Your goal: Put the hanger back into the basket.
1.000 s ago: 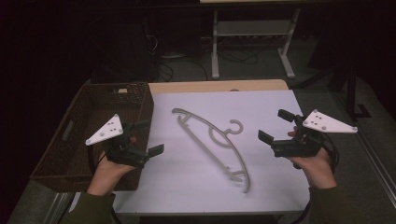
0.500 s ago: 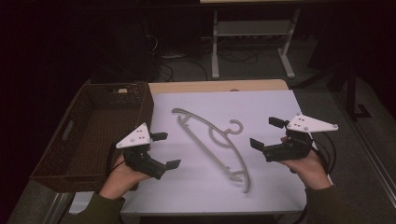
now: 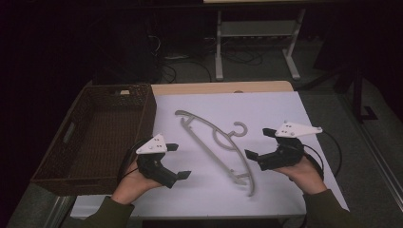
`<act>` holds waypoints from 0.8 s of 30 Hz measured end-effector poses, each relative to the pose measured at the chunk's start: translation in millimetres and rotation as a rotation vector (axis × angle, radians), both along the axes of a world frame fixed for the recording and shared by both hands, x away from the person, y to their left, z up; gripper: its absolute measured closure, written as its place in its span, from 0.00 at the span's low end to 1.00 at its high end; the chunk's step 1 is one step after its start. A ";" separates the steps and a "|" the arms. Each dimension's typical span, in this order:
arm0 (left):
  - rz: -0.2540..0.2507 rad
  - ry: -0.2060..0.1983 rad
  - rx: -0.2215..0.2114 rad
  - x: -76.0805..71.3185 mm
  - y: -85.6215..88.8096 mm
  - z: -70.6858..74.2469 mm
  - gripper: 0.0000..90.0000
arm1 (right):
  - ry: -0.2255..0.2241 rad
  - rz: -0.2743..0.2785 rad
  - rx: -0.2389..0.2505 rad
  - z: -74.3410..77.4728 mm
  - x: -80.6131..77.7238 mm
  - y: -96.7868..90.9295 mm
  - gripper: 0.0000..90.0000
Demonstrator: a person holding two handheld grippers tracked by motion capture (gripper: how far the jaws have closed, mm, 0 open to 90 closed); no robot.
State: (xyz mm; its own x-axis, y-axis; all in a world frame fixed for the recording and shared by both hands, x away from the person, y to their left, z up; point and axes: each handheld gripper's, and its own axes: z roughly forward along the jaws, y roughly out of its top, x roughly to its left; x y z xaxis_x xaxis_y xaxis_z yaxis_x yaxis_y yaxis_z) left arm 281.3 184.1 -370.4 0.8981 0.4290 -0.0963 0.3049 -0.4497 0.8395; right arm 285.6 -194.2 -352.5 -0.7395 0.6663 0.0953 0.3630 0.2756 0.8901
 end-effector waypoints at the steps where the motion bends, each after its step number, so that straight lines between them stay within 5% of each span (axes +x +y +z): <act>1: 0.001 0.005 0.002 0.2 -0.8 -1.9 0.00 | 0.007 0.003 -0.006 -1.9 0.5 1.7 0.01; 10: -0.003 0.031 0.042 2.4 -4.2 -13.4 0.00 | 0.115 0.060 -0.091 -22.6 4.9 17.5 0.18; 14: -0.011 0.035 0.052 2.6 -6.0 -15.5 0.00 | 0.201 0.071 -0.137 -37.8 8.0 26.7 0.40; 17: -0.011 0.035 0.052 2.5 -6.4 -15.9 0.00 | 0.223 0.071 -0.165 -43.7 9.7 30.2 0.52; 18: -0.010 0.035 0.051 2.5 -6.5 -16.0 0.00 | 0.247 0.061 -0.186 -49.1 13.0 32.6 0.66; 24: -0.011 0.037 0.051 2.2 -6.6 -16.1 0.00 | 0.300 0.045 -0.248 -61.9 21.1 38.9 0.87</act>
State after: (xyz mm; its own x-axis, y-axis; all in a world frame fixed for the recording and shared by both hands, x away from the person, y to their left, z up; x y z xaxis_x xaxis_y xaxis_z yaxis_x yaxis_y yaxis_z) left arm 283.5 177.5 -386.6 0.8991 0.4242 -0.1081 0.3303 -0.4953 0.8035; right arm 306.7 -155.2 -414.4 -0.7323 0.6639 0.1515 0.5795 0.4907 0.6507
